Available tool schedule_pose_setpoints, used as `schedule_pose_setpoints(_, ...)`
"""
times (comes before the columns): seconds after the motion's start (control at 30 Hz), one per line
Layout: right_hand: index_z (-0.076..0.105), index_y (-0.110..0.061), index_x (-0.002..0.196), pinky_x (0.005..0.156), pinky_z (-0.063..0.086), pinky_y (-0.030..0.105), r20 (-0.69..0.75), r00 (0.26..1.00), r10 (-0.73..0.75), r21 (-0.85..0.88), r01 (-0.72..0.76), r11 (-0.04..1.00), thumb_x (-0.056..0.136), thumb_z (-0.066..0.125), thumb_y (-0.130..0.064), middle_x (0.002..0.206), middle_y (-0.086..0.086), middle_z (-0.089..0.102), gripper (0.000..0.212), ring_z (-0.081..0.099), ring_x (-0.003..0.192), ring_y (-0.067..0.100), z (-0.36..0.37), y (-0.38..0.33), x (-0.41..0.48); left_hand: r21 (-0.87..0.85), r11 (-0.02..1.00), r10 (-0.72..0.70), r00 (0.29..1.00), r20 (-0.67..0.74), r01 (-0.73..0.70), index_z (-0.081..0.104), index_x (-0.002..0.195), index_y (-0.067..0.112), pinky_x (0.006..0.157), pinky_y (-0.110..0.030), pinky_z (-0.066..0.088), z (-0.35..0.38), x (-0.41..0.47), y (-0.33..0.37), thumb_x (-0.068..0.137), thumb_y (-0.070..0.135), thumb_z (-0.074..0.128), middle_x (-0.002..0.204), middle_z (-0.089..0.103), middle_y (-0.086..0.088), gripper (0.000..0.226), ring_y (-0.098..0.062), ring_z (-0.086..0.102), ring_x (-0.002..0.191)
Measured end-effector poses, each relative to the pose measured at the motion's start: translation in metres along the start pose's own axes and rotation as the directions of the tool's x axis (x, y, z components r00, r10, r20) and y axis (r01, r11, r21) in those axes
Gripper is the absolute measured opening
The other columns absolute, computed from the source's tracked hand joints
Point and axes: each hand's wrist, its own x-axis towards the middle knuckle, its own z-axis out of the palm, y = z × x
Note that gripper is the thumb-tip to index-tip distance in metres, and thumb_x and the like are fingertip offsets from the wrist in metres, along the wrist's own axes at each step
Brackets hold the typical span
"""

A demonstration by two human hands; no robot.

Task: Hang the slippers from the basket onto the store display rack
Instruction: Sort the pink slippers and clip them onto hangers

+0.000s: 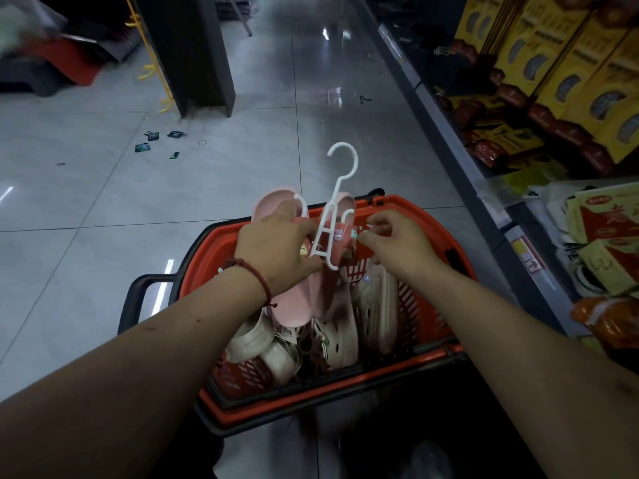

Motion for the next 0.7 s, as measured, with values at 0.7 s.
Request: schedule_pose_setpoints(0.7,0.077,-0.012,0.095,0.051,0.044,0.019,0.166,0.971,0.17,0.349,-0.219,0.911,0.081,0.081,-0.018,0.087,0.0,0.075,0.016,0.063,0.056,0.0,-0.0016,-0.0076,-0.0094,0.046,0.991,0.115,0.984,0.133,-0.122,0.065,0.105,0.042,0.052,-0.025,0.03,0.0053,-0.001,-0.0022,0.076,0.076,0.054,0.096,0.054,0.01,0.046,-0.012,0.053,0.08)
